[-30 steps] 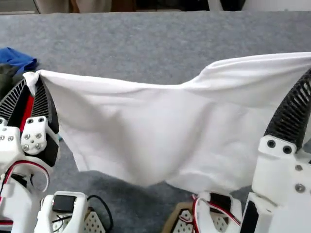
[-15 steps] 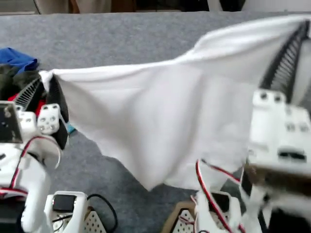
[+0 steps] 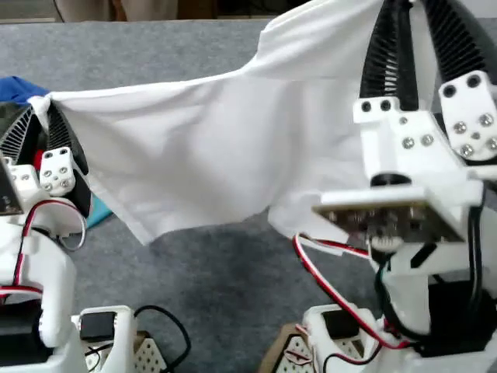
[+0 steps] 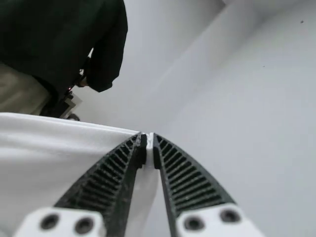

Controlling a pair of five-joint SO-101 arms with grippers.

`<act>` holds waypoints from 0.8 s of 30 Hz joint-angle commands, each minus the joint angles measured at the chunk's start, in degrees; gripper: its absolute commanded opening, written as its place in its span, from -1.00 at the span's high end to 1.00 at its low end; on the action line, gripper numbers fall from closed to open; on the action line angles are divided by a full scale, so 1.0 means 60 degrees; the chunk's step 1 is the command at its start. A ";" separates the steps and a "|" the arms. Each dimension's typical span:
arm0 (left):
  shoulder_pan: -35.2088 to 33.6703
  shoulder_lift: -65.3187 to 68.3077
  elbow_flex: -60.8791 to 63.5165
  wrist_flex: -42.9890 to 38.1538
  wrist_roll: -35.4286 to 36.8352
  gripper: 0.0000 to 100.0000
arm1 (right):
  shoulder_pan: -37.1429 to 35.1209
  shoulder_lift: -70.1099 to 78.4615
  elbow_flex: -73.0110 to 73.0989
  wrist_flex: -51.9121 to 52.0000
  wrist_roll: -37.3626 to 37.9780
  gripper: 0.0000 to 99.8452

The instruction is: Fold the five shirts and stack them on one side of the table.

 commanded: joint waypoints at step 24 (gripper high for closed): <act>-0.0088 0.2703 0.3458 -0.7429 0.0000 0.96 | 0.1165 0.3187 0.4330 -0.6799 0.0103 0.99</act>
